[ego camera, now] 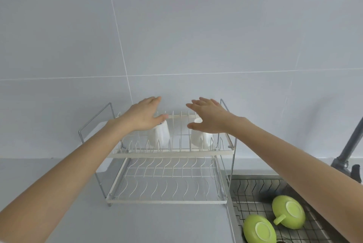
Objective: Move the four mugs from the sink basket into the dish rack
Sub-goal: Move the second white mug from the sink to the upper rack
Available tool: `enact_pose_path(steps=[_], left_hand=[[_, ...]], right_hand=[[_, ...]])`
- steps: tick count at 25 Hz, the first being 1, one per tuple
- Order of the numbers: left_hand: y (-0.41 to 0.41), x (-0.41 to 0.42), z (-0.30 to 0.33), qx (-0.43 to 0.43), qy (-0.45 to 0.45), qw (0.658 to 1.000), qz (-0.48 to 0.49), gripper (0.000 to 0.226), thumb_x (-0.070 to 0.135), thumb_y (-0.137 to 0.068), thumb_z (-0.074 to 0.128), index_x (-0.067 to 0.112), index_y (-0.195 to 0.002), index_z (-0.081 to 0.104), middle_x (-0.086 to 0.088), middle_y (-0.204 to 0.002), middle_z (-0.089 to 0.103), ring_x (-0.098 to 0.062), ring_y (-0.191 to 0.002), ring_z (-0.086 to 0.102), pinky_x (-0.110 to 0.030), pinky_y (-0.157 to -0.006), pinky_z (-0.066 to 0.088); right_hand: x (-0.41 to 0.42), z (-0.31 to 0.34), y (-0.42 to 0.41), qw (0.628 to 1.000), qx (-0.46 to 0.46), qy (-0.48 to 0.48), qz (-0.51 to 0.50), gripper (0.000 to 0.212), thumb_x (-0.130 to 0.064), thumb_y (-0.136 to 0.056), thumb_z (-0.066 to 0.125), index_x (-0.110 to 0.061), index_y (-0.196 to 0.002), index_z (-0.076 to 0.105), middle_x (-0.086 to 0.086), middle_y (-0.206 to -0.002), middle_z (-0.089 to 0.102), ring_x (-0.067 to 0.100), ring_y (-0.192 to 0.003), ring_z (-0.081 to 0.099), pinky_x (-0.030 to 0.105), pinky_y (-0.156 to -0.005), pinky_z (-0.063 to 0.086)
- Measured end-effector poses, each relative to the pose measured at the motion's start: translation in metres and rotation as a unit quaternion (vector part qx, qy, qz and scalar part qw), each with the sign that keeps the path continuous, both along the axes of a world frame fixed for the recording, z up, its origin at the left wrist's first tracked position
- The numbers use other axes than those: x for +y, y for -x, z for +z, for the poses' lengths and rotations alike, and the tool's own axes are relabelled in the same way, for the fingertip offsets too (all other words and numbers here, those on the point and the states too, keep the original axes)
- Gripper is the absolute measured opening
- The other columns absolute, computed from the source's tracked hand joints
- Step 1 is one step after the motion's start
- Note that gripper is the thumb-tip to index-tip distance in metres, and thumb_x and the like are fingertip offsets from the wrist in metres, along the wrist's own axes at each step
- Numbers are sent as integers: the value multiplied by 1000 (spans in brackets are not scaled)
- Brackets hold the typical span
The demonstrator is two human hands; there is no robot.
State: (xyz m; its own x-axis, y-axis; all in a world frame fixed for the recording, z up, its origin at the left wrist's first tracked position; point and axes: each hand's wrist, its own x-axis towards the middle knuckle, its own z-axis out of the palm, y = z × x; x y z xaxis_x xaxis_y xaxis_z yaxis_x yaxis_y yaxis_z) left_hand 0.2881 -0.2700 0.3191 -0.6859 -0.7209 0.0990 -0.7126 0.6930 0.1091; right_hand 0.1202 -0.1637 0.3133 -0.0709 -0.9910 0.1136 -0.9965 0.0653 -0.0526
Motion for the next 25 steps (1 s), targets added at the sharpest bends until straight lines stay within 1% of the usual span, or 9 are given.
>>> enact_pose_path(steps=[2, 5, 13, 20, 25], left_hand=[[11, 24, 4, -16, 36, 999, 0, 69, 46, -91, 35, 11, -144, 8, -9, -157, 8, -24, -145, 7, -44, -118, 14], [31, 55, 6, -37, 43, 998, -1, 69, 48, -91, 30, 13, -144, 6, -10, -157, 3, -27, -145, 2, -46, -119, 9], [106, 114, -5, -4, 32, 999, -36, 70, 50, -90, 28, 17, -144, -2, -9, -157, -9, -28, -144, -8, -47, -118, 3], [177, 159, -27, 18, 0, 998, -64, 70, 47, -91, 32, 15, -144, -1, -10, -157, -6, -28, -145, -6, -45, -119, 5], [216, 182, -52, 8, -26, 997, -67, 71, 46, -91, 34, 14, -144, -1, -12, -157, -4, -29, -145, -3, -45, -119, 7]], right_hand=[[24, 2, 11, 1000, 17, 9, -17, 68, -41, -91, 46, -18, -146, 15, 7, -158, 10, 25, -146, -3, 43, -119, -1], [53, 4, 33, 999, 17, 12, -45, 67, -41, -90, 46, -19, -146, 16, 6, -159, 7, 26, -146, -6, 44, -119, -3], [121, -5, 103, 996, 1, 18, -86, 67, -39, -92, 45, -19, -147, 14, 7, -158, 7, 26, -146, -4, 44, -120, -2], [168, -29, 174, 994, -18, -1, -111, 69, -40, -91, 46, -21, -147, 12, 7, -159, 6, 25, -146, -4, 43, -120, -2], [189, -52, 215, 993, -25, -27, -108, 69, -40, -90, 47, -22, -147, 11, 8, -158, 5, 26, -146, -4, 44, -120, -1]])
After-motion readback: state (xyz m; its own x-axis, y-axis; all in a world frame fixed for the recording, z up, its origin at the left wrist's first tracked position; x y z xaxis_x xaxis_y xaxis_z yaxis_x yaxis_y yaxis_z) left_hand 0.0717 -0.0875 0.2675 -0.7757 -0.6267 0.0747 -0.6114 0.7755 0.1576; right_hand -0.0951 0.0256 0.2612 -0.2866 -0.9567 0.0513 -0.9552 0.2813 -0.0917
